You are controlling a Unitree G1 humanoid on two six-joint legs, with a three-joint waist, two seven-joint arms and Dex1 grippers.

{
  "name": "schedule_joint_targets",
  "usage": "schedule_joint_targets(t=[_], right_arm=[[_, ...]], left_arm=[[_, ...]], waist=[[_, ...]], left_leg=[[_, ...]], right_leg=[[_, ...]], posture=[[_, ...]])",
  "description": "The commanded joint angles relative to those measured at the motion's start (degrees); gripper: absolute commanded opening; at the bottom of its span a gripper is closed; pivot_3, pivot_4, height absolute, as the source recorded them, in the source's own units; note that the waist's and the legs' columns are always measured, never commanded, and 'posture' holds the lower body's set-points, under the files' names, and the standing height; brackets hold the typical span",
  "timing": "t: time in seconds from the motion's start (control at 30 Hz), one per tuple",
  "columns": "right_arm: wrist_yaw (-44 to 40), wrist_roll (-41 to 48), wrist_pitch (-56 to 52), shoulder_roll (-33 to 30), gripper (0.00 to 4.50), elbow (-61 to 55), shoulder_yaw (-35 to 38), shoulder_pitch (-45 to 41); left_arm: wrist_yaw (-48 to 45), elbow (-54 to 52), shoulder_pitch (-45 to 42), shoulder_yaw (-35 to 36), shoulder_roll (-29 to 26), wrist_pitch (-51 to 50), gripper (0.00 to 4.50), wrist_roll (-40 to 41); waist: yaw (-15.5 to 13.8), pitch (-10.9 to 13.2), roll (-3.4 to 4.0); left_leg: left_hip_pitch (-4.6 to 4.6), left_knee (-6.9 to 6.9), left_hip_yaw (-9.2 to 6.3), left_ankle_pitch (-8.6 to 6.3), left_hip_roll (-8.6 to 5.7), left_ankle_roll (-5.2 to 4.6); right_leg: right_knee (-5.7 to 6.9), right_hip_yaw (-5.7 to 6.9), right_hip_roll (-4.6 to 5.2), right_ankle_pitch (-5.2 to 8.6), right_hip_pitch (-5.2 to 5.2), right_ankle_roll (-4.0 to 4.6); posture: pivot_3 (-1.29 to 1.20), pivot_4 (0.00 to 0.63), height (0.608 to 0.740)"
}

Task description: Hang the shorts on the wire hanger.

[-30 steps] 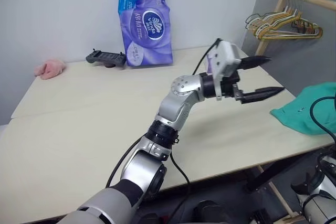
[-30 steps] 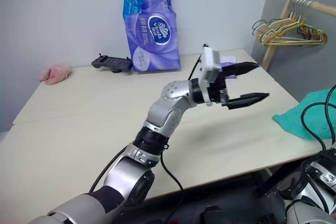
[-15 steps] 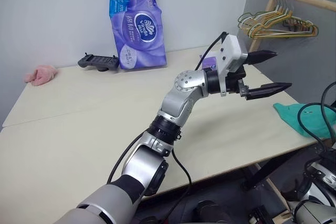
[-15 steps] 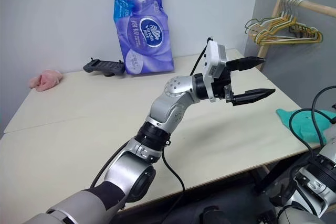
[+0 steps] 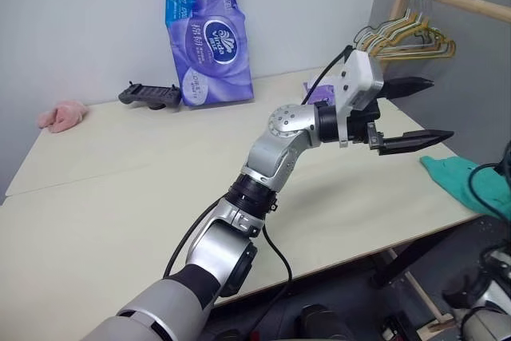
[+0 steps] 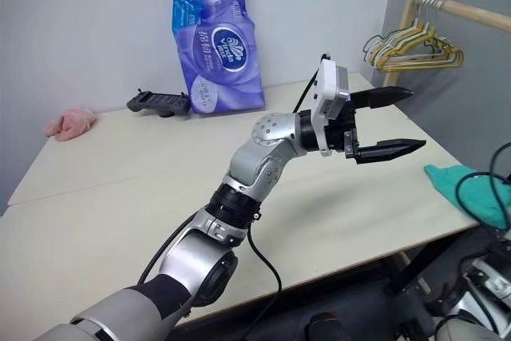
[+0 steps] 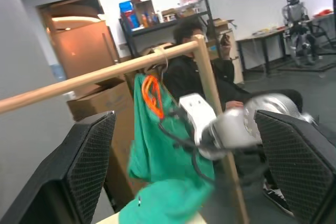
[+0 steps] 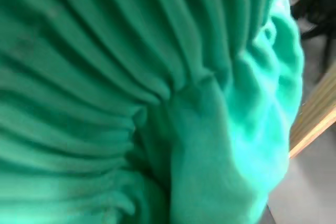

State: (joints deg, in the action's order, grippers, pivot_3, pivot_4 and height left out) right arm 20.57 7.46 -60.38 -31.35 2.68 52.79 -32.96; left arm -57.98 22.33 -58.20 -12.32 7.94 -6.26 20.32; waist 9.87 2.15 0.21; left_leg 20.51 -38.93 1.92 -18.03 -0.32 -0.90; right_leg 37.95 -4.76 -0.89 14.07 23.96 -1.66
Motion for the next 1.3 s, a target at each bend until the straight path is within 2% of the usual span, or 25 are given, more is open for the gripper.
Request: schedule_joint_targets(t=[0.03, 0.23, 0.33, 0.5, 0.67, 0.8, 0.97, 1.13, 1.3], right_arm=[[-2.64, -0.31, 3.79, -5.02, 0.0, 4.5, -1.66, -0.3], [-7.88, 0.44, 9.22, -11.89, 0.0, 15.27, -3.84, 0.02], [-11.98, 1.36, 12.26, -15.31, 0.0, 20.8, -5.68, -0.95], [-13.65, 0.92, 17.91, -20.27, 0.0, 30.72, -8.36, -3.72], [-13.54, 1.99, 20.9, -22.59, 0.0, 38.3, -9.53, -7.39], [-13.13, 3.41, 23.71, -24.66, 0.0, 45.76, -8.82, -10.04], [-14.89, 3.22, 28.59, -29.15, 0.0, 55.29, -11.6, -12.94], [-16.31, 1.98, 31.33, -32.77, 0.0, 61.37, -15.57, -13.19], [-17.23, 3.16, 32.83, -33.3, 0.0, 64.18, -17.03, -12.69]], left_arm=[[1.49, 0.25, -2.46, 0.3, 4.53, 0.82, 4.49, 1.01], [4.13, 4.28, -4.47, 0.71, 6.47, 3.17, 4.49, 0.78], [6.26, 6.5, -5.09, -0.01, 7.2, 5.26, 4.49, -0.71], [11.0, 9.57, -5.5, -1.32, 9.39, 7.77, 4.49, -2.34], [14.69, 11.9, -5.83, -2.44, 9.79, 9.47, 4.49, -3.8], [15.28, 12.1, -5.87, -3.01, 9.86, 9.91, 4.49, -3.61], [15.52, 11.26, -5.69, -3.55, 9.97, 9.65, 4.49, -3.1], [15.65, 11.41, -5.76, -3.55, 9.77, 9.59, 4.49, -2.9], [14.5, 10.17, -5.2, -4.04, 9.7, 9.05, 4.49, -2.28]], waist=[[0.27, 0.09, -0.14], [1.53, 0.18, -0.22], [1.76, 0.19, -0.22], [2.41, 0.21, -0.25], [2.76, 0.23, -0.3], [2.78, 0.24, -0.3], [2.76, 0.25, -0.3], [2.76, 0.26, -0.31], [2.82, 0.27, -0.31]], left_leg=[[-0.03, 0.0, 0.02, 0.0, -0.02, -0.01], [-0.65, 0.16, 0.18, -0.17, -0.16, -0.29], [-0.67, 0.16, 0.3, -0.23, -0.19, -0.37], [-0.68, 0.15, 0.39, -0.25, -0.24, -0.38], [-0.67, 0.16, 0.38, -0.26, -0.26, -0.39], [-0.66, 0.16, 0.38, -0.26, -0.26, -0.39], [-0.66, 0.18, 0.39, -0.26, -0.29, -0.39], [-0.67, 0.2, 0.41, -0.26, -0.3, -0.39], [-0.67, 0.2, 0.42, -0.26, -0.3, -0.38]], right_leg=[[0.0, -0.15, -0.05, 0.01, -0.01, -0.05], [-0.18, -0.65, -0.08, 0.22, -0.65, -0.4], [-0.25, -0.84, -0.08, 0.27, -0.69, -0.49], [-0.31, -1.04, -0.07, 0.27, -0.74, -0.58], [-0.34, -1.08, -0.06, 0.28, -0.75, -0.61], [-0.35, -1.08, -0.06, 0.29, -0.75, -0.62], [-0.39, -1.1, -0.05, 0.29, -0.76, -0.62], [-0.43, -1.14, -0.05, 0.29, -0.76, -0.63], [-0.49, -1.16, -0.05, 0.29, -0.79, -0.63]], posture=[[-0.23, 0.017, 0.74], [-0.24, 0.02, 0.74], [-0.24, 0.021, 0.74], [-0.24, 0.02, 0.74], [-0.23, 0.019, 0.74], [-0.22, 0.019, 0.74], [-0.21, 0.018, 0.74], [-0.21, 0.017, 0.74], [-0.21, 0.017, 0.74]])
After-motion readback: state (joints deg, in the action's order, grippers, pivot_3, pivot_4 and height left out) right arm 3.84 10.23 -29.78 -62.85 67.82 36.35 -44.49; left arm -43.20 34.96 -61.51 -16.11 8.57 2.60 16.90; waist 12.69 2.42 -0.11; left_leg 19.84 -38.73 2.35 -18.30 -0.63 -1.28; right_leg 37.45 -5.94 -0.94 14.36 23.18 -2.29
